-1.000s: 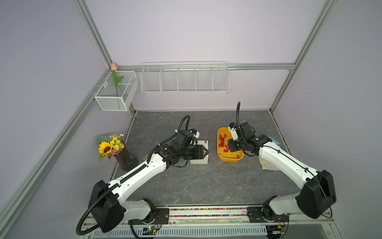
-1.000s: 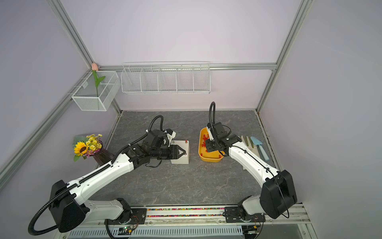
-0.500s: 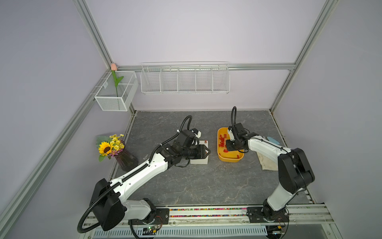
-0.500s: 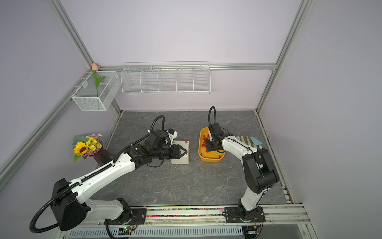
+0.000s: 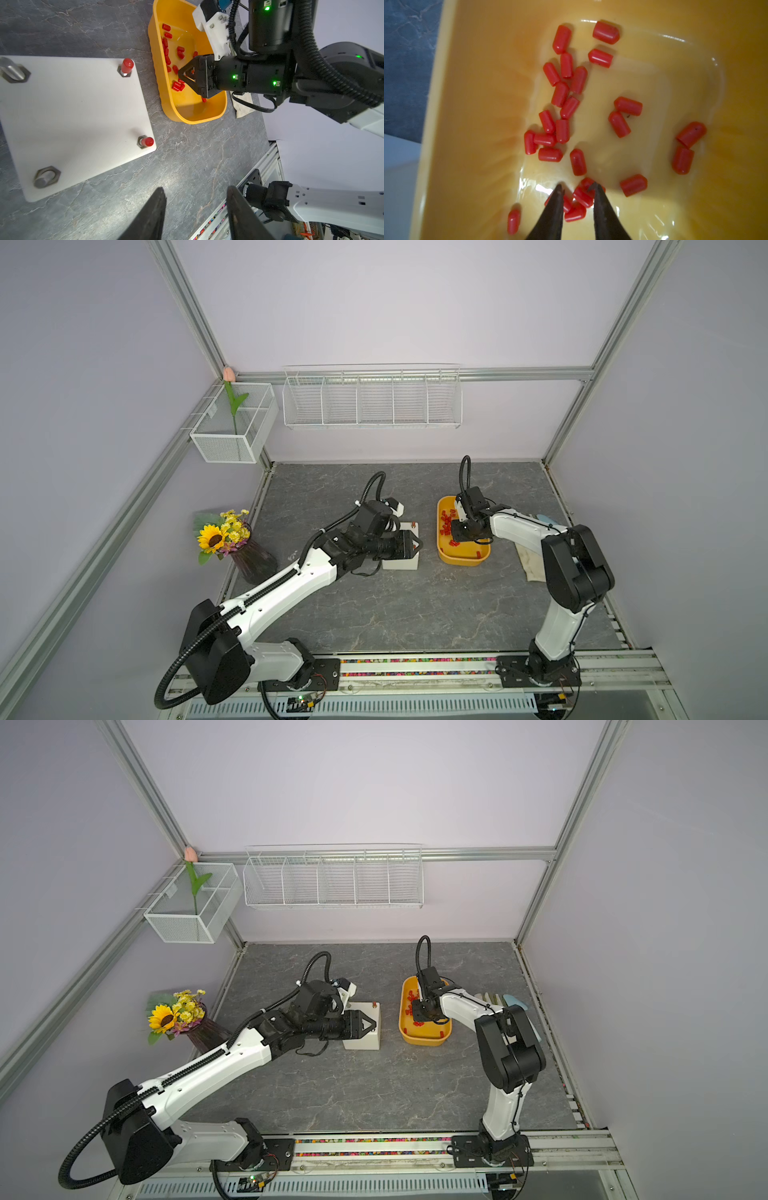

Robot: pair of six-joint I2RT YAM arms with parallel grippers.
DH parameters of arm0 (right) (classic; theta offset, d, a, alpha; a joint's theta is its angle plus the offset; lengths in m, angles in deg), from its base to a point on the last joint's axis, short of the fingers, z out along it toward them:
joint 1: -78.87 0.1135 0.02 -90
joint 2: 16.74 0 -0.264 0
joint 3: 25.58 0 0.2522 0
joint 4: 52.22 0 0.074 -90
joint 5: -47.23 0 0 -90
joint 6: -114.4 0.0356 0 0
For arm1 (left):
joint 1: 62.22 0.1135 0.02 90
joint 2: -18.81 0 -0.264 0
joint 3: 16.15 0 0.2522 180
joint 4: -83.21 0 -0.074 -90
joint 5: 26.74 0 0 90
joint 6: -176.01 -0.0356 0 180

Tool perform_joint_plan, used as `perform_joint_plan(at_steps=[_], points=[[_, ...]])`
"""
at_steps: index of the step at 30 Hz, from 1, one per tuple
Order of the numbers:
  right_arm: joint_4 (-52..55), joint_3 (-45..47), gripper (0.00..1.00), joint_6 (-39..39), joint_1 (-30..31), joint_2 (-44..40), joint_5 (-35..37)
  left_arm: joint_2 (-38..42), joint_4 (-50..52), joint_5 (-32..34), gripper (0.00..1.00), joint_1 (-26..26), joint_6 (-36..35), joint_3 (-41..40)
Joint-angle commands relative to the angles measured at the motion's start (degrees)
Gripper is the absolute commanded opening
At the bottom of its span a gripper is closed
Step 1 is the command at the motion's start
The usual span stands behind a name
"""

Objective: Cover the protruding screws with screw protection sleeves
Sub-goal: Pick up the screw protection sleeve from the storage box.

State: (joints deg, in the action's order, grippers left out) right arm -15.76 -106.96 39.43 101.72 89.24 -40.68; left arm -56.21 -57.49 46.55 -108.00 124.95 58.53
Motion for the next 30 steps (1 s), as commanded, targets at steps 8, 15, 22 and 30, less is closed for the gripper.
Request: perform_joint_plan(at_steps=[8,15,22,30], points=[[-0.9,-1.9,0.24,0.8,-0.7,3.5,-0.4,0.7,1.0,0.8,0.5,-0.2,-0.3,0.7],[-1.3,-1.3,0.19,0.9,-0.8,4.1,-0.7,0.6,1.1,0.9,0.5,-0.2,-0.4,0.8],[-1.2,-0.4,0.1,0.4,-0.9,2.8,-1.3,0.8,1.1,0.9,0.5,-0.2,-0.5,0.8],[-0.2,1.4,0.07,-0.2,-0.9,-4.2,-2.1,0.9,0.6,1.2,0.5,-0.1,-0.3,0.9]])
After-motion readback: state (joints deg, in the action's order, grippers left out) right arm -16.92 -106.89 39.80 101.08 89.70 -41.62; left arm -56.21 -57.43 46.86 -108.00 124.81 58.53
